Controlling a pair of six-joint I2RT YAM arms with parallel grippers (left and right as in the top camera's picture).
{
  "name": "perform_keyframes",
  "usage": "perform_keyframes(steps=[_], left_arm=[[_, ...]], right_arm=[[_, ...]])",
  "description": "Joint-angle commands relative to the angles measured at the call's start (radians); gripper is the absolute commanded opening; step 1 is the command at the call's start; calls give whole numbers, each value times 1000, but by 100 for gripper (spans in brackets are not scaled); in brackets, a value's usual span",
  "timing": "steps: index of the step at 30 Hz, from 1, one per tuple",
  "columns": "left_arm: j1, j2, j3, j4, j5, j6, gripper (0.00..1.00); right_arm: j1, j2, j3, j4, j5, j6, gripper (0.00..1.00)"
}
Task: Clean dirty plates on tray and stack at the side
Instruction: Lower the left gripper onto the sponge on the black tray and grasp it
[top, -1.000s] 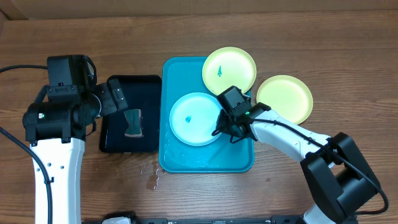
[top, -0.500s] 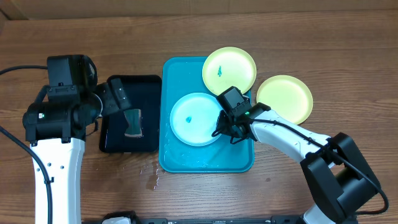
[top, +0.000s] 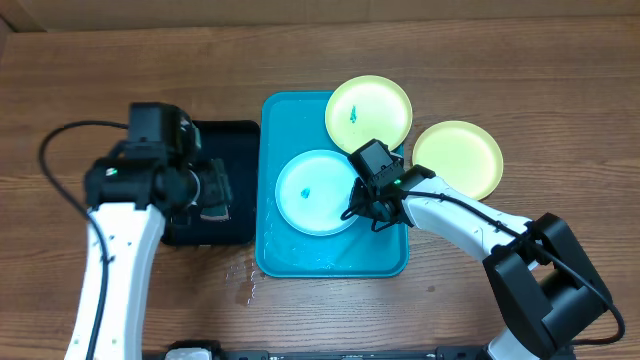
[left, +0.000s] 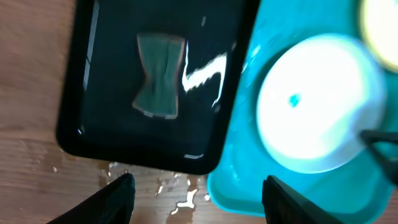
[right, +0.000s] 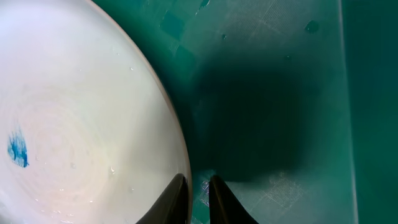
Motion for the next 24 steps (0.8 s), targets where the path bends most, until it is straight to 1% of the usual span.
perform_keyframes(steps=[1, 4, 8, 12, 17, 20, 24], left_arm=[[-7, 58, -62, 29, -21, 9, 66], [-7, 114, -71, 52, -23, -14, 63], [-5, 209, -71, 133, -74, -16, 59], [-5, 276, -71, 179, -118, -64, 59], [-5, 352, -71, 219, -180, -111, 57], [-5, 395, -71, 254, -194, -110, 56], [-5, 443, -71, 307, -194, -82, 51]], right_arm=[[-2, 6, 17, -1, 25, -8, 15], [-2, 7, 17, 0, 25, -8, 15], [-2, 7, 17, -1, 25, -8, 15], [-2, 7, 17, -4, 26, -8, 15], [-2, 7, 17, -3, 26, -7, 15], [-2, 7, 17, -1, 26, -7, 15], [-2, 7, 17, 0, 26, -7, 15]])
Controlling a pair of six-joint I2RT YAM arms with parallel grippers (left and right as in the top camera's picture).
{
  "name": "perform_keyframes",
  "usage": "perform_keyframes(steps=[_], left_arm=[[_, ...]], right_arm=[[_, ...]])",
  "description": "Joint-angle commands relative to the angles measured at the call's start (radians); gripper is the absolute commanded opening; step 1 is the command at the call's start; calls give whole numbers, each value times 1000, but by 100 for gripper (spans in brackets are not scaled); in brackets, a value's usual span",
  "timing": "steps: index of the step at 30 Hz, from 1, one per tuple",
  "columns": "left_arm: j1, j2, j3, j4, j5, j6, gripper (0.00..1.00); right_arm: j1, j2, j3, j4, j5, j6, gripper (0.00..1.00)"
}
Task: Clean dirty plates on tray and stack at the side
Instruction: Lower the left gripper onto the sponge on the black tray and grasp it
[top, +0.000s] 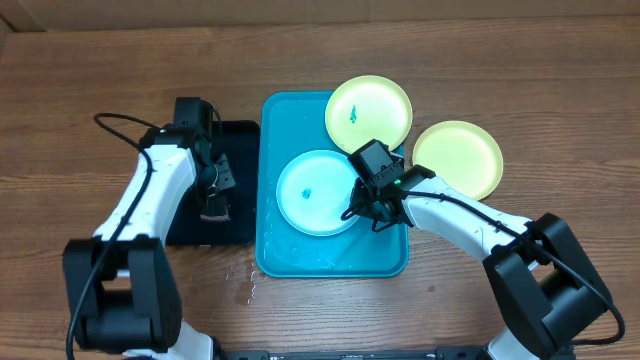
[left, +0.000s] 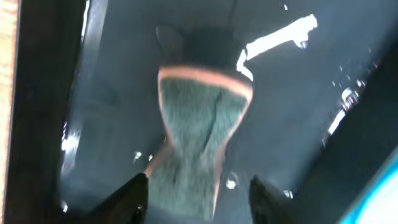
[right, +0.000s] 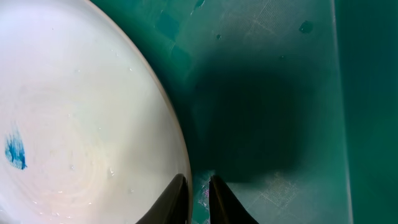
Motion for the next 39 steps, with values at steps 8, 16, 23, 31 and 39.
perform_keyframes(steps=[8, 16, 23, 31, 39], left_arm=[[-6, 107, -1, 46, -11, 56, 43], [-5, 114, -1, 29, 18, 82, 35], [-5, 114, -2, -1, 20, 81, 35], [-5, 114, -2, -6, 30, 84, 4], [28, 96, 116, -75, 61, 144, 4]], right_arm=[[-2, 7, 17, 6, 18, -6, 15], [-2, 7, 17, 5, 18, -7, 15], [-2, 7, 17, 5, 20, -7, 16], [-2, 7, 17, 5, 21, -7, 16], [-2, 7, 17, 4, 20, -7, 42]])
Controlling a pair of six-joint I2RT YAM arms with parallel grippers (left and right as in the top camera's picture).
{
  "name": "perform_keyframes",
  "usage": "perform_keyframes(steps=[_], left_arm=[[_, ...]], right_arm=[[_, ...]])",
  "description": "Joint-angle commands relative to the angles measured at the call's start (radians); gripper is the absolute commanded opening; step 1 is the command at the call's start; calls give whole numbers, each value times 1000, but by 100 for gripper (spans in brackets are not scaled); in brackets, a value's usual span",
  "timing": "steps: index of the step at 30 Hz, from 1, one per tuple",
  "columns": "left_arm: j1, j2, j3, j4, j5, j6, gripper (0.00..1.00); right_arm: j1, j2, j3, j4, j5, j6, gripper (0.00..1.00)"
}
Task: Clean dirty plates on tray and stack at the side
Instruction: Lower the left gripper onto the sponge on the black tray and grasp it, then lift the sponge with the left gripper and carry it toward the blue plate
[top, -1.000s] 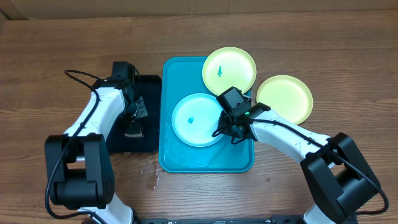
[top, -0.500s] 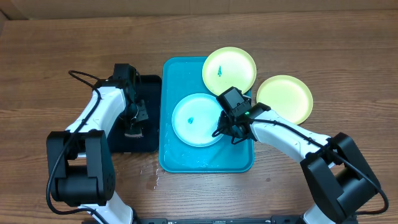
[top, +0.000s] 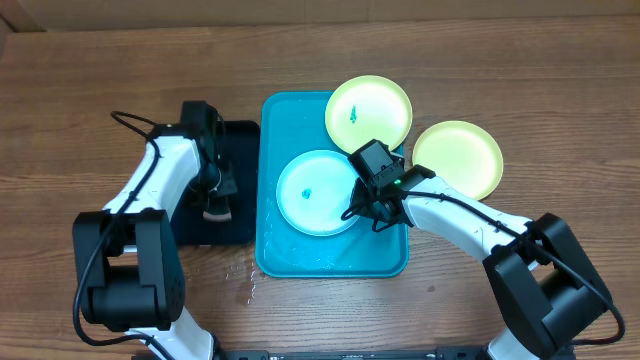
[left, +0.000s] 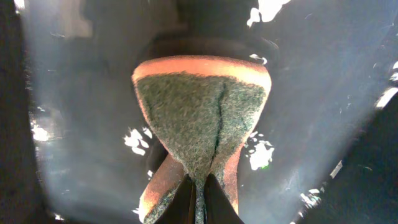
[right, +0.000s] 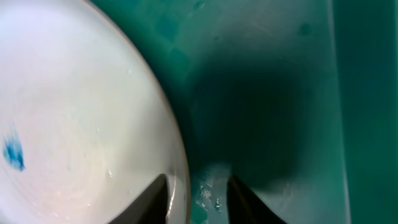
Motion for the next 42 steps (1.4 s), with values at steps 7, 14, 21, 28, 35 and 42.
perform_keyframes(steps=[7, 14, 21, 28, 35, 42], left_arm=[[21, -28, 92, 17, 54, 73, 4], [17, -28, -13, 131, 54, 111, 4], [18, -28, -71, 208, 53, 111, 4], [17, -28, -56, 195, 57, 112, 4], [17, -35, 22, 95, 60, 121, 4], [16, -33, -16, 122, 52, 91, 4]], right_arm=[[-2, 7, 17, 8, 13, -1, 43], [-2, 7, 17, 15, 14, -1, 27], [-2, 7, 17, 18, 14, -1, 28], [-2, 7, 17, 23, 18, -1, 30], [-2, 7, 17, 32, 18, -1, 11], [-2, 7, 17, 36, 17, -1, 4]])
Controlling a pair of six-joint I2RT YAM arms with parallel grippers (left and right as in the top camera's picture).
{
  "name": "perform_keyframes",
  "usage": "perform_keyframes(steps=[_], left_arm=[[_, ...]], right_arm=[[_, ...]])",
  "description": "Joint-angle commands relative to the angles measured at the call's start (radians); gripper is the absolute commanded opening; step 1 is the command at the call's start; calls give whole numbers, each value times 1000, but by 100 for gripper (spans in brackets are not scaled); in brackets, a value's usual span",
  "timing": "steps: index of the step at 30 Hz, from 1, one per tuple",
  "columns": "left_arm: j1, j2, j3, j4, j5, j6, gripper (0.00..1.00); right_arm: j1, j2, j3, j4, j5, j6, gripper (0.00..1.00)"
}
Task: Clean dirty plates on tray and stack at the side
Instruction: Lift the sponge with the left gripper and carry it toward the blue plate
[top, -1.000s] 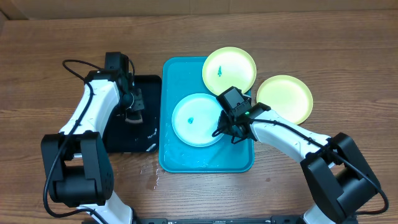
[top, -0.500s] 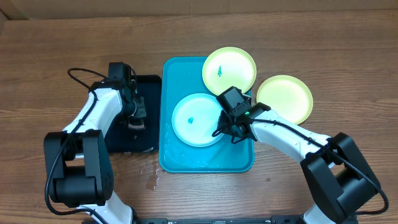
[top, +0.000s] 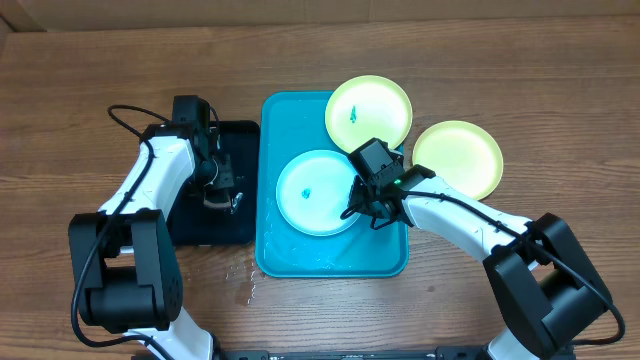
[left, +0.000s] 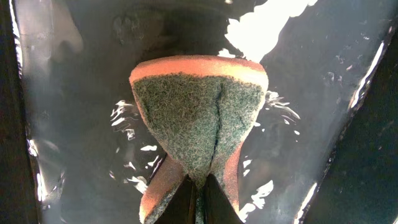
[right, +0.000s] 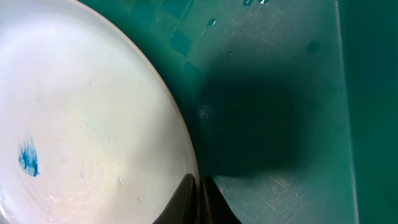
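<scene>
A white plate (top: 312, 192) with a small blue stain (right: 27, 160) lies in the teal tray (top: 290, 262). My right gripper (right: 198, 194) is shut on its right rim, also seen from overhead (top: 360, 205). A yellow-green plate (top: 368, 112) with a blue stain leans over the tray's far right corner. Another yellow-green plate (top: 457, 158) lies on the table to the right. My left gripper (left: 198, 196) is shut on a green and orange sponge (left: 199, 115), pinched into a fan over the wet black tray (top: 190, 228).
Water ripples and glints in the black tray (left: 323, 74) around the sponge. Spilled drops lie on the wooden table (top: 245, 285) in front of both trays. The two trays stand side by side, touching.
My right jaws, apart astride the white plate's rim before, are now shut on it. My left gripper keeps the sponge and has shifted a little toward the far side of the black tray.
First my left gripper hung open above the black tray with the sponge lying flat in it. Then it was low over the sponge, still open, then shut on it, and it holds it now. My right gripper stayed at the white plate's right rim throughout.
</scene>
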Motion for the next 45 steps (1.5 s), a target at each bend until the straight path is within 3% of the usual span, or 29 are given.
perform_keyframes(steps=[1, 12, 21, 22, 24, 25, 27, 30, 33, 45], left_arm=[[-2, -30, -18, 19, 7, -10, 4], [-2, -33, -96, 67, -10, -10, 4], [11, -60, 177, -154, -13, -3, 4], [11, -64, 208, -176, -14, -3, 4], [10, -80, 278, -225, -14, -3, 4], [10, -86, 290, -234, -14, -3, 4], [9, -99, 311, -253, -17, -3, 4], [9, -109, 315, -282, -95, -50, 4], [8, -109, 315, -317, -175, -89, 4], [-42, -109, 287, -348, -165, -96, 4]], right_arm=[[-2, 7, 16, 6, 10, -3, 4], [-2, 7, 16, 6, 25, -3, 4], [-2, 7, 16, 7, 24, 1, 4], [-2, 7, 16, 9, 24, 0, 5], [-2, 7, 16, 19, 25, 0, 20], [-2, 7, 16, 23, 25, 0, 21], [-2, 7, 16, 38, 25, 0, 21], [-2, 7, 16, 46, 25, 0, 4], [-2, 7, 16, 43, 25, 0, 4], [-2, 7, 16, 43, 25, 0, 4]])
